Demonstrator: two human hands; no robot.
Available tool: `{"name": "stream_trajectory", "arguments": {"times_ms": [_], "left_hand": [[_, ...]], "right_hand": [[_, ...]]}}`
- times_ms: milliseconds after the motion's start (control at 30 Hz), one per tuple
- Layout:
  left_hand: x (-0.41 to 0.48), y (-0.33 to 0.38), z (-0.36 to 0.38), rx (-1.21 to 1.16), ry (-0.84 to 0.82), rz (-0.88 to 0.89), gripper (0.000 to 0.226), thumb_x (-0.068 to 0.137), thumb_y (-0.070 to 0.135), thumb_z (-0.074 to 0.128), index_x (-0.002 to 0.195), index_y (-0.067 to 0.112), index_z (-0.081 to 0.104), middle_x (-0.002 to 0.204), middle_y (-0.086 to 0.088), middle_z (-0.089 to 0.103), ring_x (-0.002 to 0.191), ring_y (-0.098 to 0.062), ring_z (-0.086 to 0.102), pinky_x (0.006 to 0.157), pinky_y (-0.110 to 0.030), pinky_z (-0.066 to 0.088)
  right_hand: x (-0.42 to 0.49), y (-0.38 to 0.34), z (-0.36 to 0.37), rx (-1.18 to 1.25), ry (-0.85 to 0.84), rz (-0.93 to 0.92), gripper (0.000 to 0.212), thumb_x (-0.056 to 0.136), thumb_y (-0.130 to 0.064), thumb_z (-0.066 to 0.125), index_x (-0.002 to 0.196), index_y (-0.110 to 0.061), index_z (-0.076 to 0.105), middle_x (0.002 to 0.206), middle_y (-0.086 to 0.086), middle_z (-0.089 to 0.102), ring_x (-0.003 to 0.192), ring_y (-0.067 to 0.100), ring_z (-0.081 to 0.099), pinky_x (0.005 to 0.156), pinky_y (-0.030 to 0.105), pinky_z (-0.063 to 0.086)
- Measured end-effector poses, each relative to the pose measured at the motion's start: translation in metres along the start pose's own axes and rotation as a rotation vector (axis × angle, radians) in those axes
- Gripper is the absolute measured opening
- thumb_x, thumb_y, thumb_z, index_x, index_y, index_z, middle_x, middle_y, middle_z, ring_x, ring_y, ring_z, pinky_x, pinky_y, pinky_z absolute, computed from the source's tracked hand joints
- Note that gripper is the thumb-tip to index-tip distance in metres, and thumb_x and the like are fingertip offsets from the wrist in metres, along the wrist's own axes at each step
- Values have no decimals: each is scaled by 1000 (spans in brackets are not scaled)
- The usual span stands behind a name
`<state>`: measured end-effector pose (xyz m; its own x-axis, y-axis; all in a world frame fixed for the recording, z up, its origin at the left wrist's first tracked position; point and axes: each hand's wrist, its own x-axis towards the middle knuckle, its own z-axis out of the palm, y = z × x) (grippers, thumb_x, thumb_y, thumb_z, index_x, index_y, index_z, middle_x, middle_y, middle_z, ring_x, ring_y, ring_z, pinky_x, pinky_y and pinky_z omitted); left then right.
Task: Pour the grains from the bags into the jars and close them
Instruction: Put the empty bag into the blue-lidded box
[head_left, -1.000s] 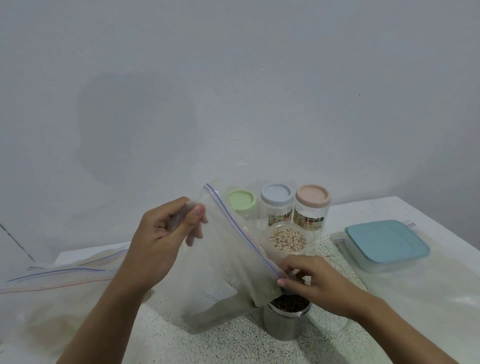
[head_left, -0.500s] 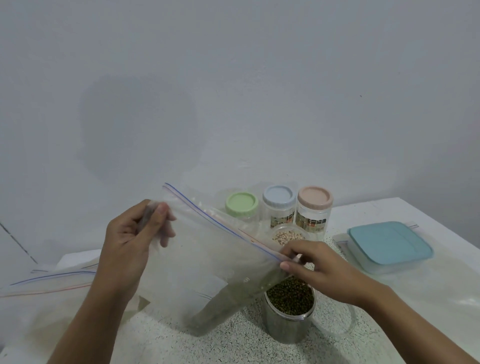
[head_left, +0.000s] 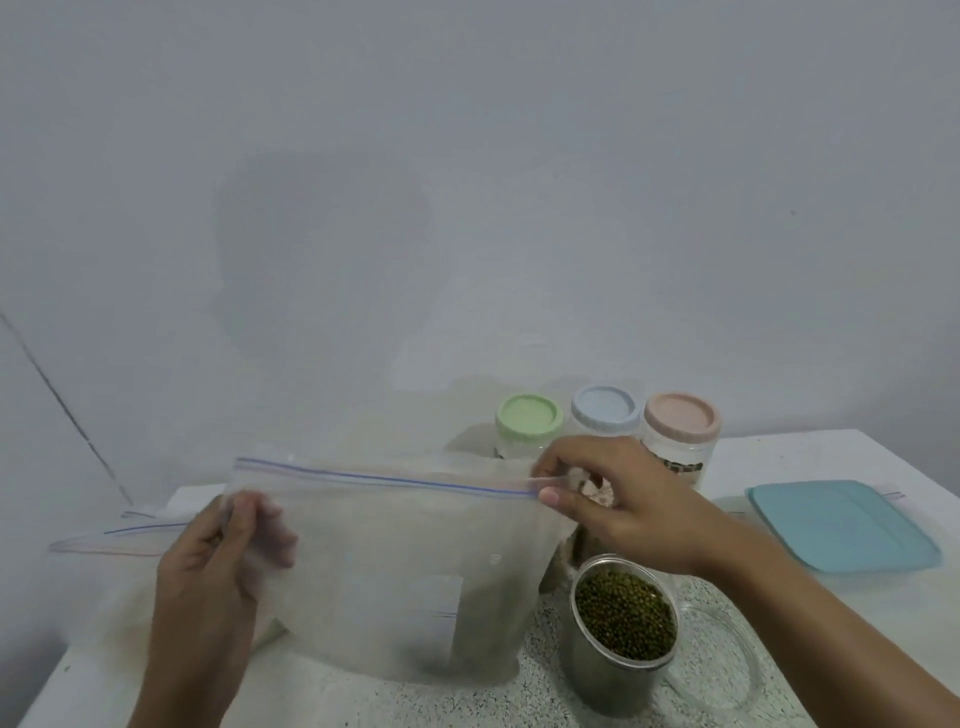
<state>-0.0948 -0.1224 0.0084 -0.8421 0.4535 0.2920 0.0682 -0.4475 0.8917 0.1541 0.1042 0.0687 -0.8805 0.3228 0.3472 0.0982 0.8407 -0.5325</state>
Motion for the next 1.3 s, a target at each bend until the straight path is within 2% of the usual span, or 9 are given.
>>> {"name": "stream_trajectory", "arguments": {"times_ms": [167,233,333,500,667,800,933,1133,1300], "left_hand": [[-11,-12,-42,38,23,-122,22,95,28,52,87,20,71,70,-9,65,58,-16,61,54,-17,50],[-16,-11,-56,76,31,-184,22,89,38,57,91,21,71,79,-13,69,63,-17,63,55,-17,49],[-22,-11,-73,98,40,-235,39,78,54,71,91,17,69,95,-18,74,75,-19,71,59,-19,53],[-29,-15,-78,96,58,-197,82,58,63,91,105,0,65,112,-19,73,99,-24,71,81,-28,59],[-29,-11,-78,146,71,-189,87,51,69,90,103,3,64,103,-20,75,87,-28,73,73,-21,57],[-27,-8,-86,80,77,-225,68,63,49,89,107,1,70,96,-29,72,76,-25,72,71,-23,59],[-25,3,-94,51,96,-193,66,44,58,98,92,16,79,76,-15,73,65,-20,71,67,-23,60],[-11,59,-123,42,99,-1,7,73,24,73,76,20,77,61,-2,67,52,-11,62,60,-17,53],[-3,94,-161,100,80,-10,25,86,10,56,86,15,81,85,-4,77,78,-16,72,79,-26,57]], "right_hand": [[18,-9,34,39,-45,-53,10,102,-33,61,97,-26,66,93,-15,65,90,10,59,70,16,39],[24,-14,47,145,-18,-42,7,100,-29,65,95,-24,68,91,-10,67,87,15,60,70,25,44],[31,-16,61,305,-6,19,2,96,-19,71,95,-20,72,95,-6,70,92,18,63,81,37,49],[43,-24,77,643,22,110,14,86,-3,74,81,-15,73,96,9,75,95,24,69,83,31,52],[46,-28,97,804,165,183,11,87,13,67,81,4,67,91,16,76,89,31,74,82,39,57],[46,-31,108,917,238,204,10,86,10,69,91,6,61,86,18,74,78,31,72,76,35,57],[50,-42,110,1054,276,172,21,78,3,74,91,-3,59,85,22,73,73,27,70,73,31,56],[59,-86,111,1045,170,33,22,73,4,74,87,-7,61,81,20,75,66,29,74,63,30,60],[71,-113,142,999,208,23,18,74,4,76,79,-11,67,84,17,74,73,33,75,70,33,61]]}}
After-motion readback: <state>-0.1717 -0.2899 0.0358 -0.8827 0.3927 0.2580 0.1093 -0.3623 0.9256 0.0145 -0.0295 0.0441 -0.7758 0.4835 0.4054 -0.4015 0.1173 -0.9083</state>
